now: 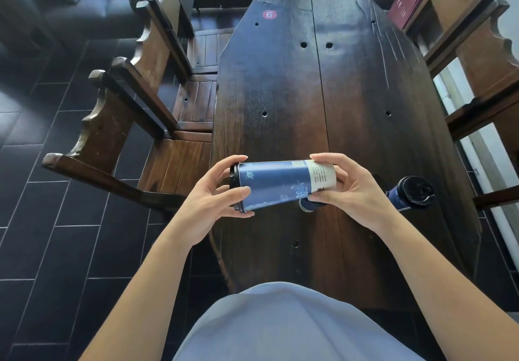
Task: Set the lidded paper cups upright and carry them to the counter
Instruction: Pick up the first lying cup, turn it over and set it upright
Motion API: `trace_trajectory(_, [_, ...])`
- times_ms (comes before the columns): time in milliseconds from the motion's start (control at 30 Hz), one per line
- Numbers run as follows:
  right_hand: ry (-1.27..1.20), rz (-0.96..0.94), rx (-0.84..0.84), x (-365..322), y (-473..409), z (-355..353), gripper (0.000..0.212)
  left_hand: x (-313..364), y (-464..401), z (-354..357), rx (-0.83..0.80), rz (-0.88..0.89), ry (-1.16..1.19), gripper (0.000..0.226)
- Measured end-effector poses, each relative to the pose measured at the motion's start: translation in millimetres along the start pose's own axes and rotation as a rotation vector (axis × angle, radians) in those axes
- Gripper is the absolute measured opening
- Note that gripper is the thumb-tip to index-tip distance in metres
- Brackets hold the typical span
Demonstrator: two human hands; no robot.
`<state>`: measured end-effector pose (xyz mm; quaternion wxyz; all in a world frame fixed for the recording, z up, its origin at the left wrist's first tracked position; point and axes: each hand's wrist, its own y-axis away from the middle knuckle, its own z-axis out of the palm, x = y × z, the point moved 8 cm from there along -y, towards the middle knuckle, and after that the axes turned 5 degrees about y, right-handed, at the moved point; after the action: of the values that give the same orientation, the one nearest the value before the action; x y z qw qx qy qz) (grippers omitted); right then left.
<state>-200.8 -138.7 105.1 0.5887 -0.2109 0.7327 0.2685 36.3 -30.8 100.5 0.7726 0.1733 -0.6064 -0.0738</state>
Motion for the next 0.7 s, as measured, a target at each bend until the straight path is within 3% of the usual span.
trace_trajectory(133, [-0.016, 0.007, 0.015, 0.9, 1.9, 1.9, 0.061, 1.6, 2.7, 0.0, -0.045, 0.049, -0.050, 0.074])
trace_trajectory(367, [0.161, -0.075, 0.033, 0.3, -0.6, 5.6, 0.071, 1.1, 2.2, 2.2, -0.032, 0.030, 0.006, 0.060])
trace_trajectory(567, [0.087, -0.072, 0.035, 1.9, -1.1, 5.1, 0.065, 6.7, 3.3, 1.1, -0.034, 0.084, -0.092, 0.077])
trace_trajectory(700, [0.058, -0.051, 0.047, 7.2, -1.5, 5.3, 0.068, 8.7, 3.5, 0.7, -0.029, 0.104, -0.092, 0.075])
